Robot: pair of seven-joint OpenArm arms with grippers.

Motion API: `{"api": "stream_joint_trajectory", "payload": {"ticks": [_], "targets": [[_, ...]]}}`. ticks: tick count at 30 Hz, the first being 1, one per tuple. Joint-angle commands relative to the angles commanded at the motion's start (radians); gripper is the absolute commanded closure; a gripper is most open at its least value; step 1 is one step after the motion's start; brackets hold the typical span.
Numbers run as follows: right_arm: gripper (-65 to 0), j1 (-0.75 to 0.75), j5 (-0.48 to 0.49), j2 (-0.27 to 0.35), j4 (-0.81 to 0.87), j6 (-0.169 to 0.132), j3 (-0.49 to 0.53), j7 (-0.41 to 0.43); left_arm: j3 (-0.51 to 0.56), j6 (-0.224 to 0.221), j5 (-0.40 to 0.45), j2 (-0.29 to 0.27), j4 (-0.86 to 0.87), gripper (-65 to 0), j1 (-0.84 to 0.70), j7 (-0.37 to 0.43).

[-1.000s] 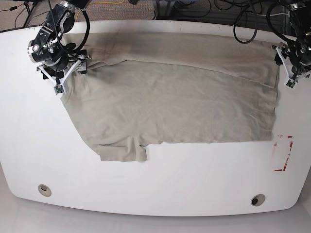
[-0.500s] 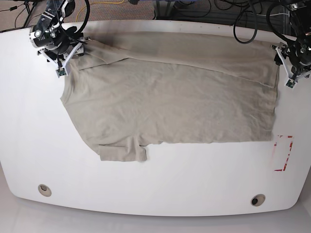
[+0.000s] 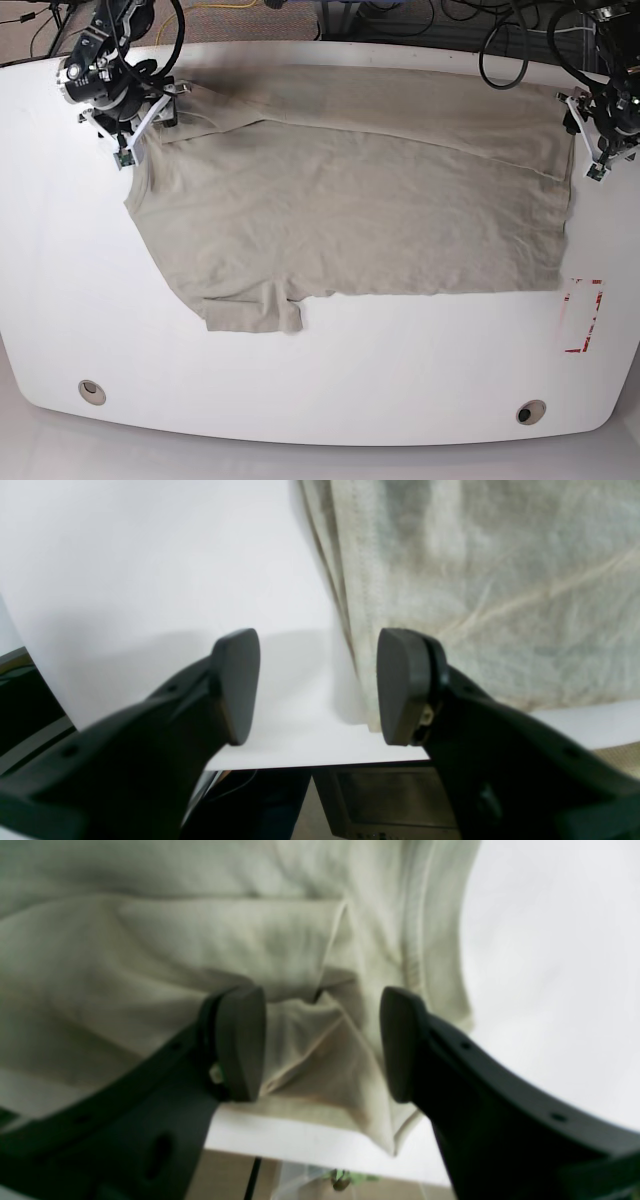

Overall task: Layout the t-shirt on the table in an organized manner, then fold the t-shirt properly
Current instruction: 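Release and regrasp the shirt edge with the right gripper, then adjust the right gripper's grip on the shirt edge, pulling it taut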

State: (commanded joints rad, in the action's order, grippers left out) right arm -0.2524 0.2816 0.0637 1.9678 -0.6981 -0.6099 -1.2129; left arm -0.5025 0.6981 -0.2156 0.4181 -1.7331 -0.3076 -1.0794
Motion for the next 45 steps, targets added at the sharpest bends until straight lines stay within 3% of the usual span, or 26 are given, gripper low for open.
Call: {"api": "stream_joint_trajectory", "payload": {"ticks": [20, 22, 28, 30, 38, 45], "targets": [[-33.3, 0.06, 0.0, -0.003, -0.141, 0.0, 0.002, 0.0, -0.002, 0.0, 0.0, 0.0, -0.002, -34.6, 0.0, 0.0], [-30.8, 0.06, 0.002, -0.005, -0.141, 0.0, 0.002, 0.0, -0.002, 0.0, 0.0, 0.0, -0.002, -34.6, 0.0, 0.0], [-7.3, 0.06, 0.002, -0.006, -0.141, 0.0, 0.002, 0.0, -0.002, 0.0, 0.0, 0.0, -0.002, -34.6, 0.0, 0.0], [-3.2, 0.061, 0.002, -0.006, -0.141, 0.0, 0.002, 0.0, -0.002, 0.0, 0.0, 0.0, -0.002, -34.6, 0.0, 0.0], [-2.5, 0.061, 0.006, -0.006, -0.123, 0.0, 0.002, -0.002, -0.002, 0.0, 0.0, 0.0, -0.002, -34.6, 0.0, 0.0], [0.0, 0.063, 0.008, -0.006, -0.005, 0.0, 0.034, -0.034, -0.002, 0.0, 0.0, 0.0, 0.0, -34.6, 0.0, 0.0]]}}
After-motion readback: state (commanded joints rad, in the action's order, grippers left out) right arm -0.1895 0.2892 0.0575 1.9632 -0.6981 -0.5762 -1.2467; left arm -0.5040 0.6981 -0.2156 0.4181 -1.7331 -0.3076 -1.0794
